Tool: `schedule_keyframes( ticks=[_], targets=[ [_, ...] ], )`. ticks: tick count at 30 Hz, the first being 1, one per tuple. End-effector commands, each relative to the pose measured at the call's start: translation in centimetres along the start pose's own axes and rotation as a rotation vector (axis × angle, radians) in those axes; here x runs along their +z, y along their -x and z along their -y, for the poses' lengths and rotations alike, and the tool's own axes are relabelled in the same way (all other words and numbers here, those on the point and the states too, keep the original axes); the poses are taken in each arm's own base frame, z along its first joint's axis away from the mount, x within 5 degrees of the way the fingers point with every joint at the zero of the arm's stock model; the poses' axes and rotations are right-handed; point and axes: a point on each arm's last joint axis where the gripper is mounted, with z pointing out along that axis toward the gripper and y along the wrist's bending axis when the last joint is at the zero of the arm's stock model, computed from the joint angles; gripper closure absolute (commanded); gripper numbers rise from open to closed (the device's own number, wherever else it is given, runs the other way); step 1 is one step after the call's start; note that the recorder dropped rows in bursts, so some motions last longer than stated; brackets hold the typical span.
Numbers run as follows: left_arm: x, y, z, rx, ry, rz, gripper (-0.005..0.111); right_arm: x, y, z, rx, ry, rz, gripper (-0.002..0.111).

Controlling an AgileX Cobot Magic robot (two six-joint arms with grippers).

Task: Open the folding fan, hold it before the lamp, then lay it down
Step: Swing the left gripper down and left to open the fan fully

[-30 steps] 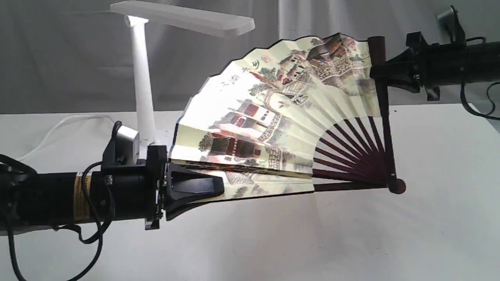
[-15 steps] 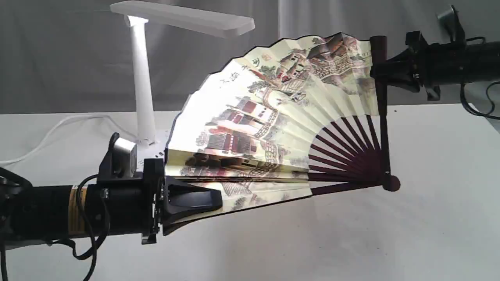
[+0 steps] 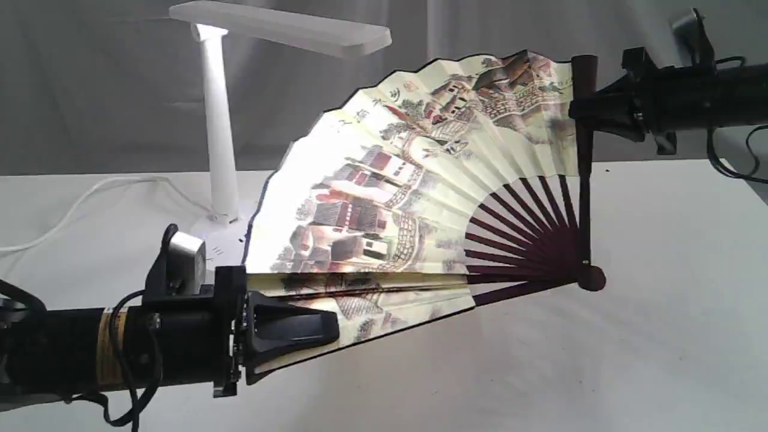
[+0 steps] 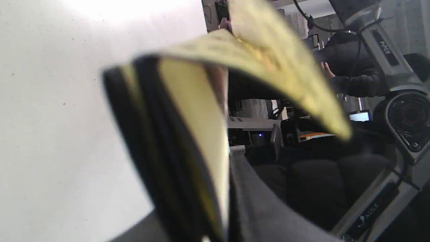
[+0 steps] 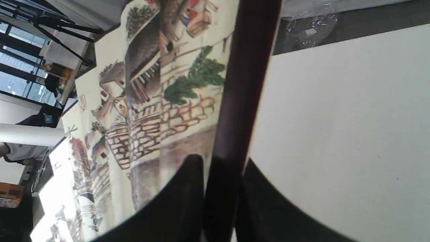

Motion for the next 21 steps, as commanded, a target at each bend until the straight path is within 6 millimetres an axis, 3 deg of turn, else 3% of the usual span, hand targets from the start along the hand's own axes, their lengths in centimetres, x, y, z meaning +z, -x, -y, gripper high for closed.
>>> schedule_keyframes(
  ticks=[1,11,21],
  targets=[
    [-0.4,-0.8,0.8,0.042,-0.011,-0.028,0.107,-0.7,0.6,0.9,-0.045,-0.08,0.06,0.108],
    [-1.5,-1.0,4.5,0.163,-0.05,-0.014,0.107,-0.7,0.9,1.1,-0.025,-0.102,0.086,0.108],
    [-2.2,-2.9,4.2,0.133,-0.037,-0.019,0.107,-0.7,1.1,1.3,-0.004,-0.12,0.108,0.108]
  ],
)
